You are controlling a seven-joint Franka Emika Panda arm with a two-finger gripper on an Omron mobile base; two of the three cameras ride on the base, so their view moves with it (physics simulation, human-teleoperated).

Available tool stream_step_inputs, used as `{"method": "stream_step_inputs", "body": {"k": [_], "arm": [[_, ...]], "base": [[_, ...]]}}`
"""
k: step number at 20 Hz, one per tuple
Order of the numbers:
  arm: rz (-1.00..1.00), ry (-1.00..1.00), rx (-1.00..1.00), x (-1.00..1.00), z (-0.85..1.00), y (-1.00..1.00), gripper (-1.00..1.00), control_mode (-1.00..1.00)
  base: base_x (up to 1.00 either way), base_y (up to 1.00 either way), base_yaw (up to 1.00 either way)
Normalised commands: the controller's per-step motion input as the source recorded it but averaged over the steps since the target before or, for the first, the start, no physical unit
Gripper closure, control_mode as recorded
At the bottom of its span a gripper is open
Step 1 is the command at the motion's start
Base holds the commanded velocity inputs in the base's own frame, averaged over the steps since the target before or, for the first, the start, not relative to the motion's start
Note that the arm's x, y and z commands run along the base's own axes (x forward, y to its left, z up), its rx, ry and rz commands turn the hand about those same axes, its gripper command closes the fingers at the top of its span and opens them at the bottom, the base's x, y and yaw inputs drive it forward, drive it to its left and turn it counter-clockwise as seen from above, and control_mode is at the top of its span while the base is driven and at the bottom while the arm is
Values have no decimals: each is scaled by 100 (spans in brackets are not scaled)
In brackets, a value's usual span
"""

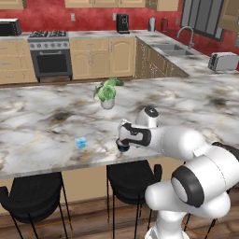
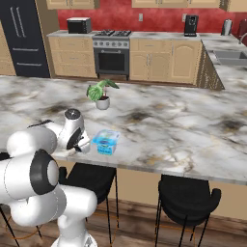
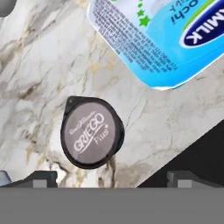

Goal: Stack the yogurt containers by placing the smaller containers on top of the larger containers.

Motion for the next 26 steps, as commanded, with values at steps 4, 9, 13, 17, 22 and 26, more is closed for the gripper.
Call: {"method": "stream_step_inputs", "body": {"k": [4,9,13,17,22,26], "arm": [[-3,-12,0,0,-21,0,-100,-100],[-2,-13,0,1,-4,0,-100,-100],[-2,-13,0,0,0,0,-100,-100],[-2,-11,0,0,0,0,-100,-100],[0,-4,0,3,0,0,-100,-100],[0,0,0,2,0,0,-100,-100]], "base": [[0,0,0],[0,0,0],[0,0,0],[0,0,0],[0,0,0],[0,0,0]]}}
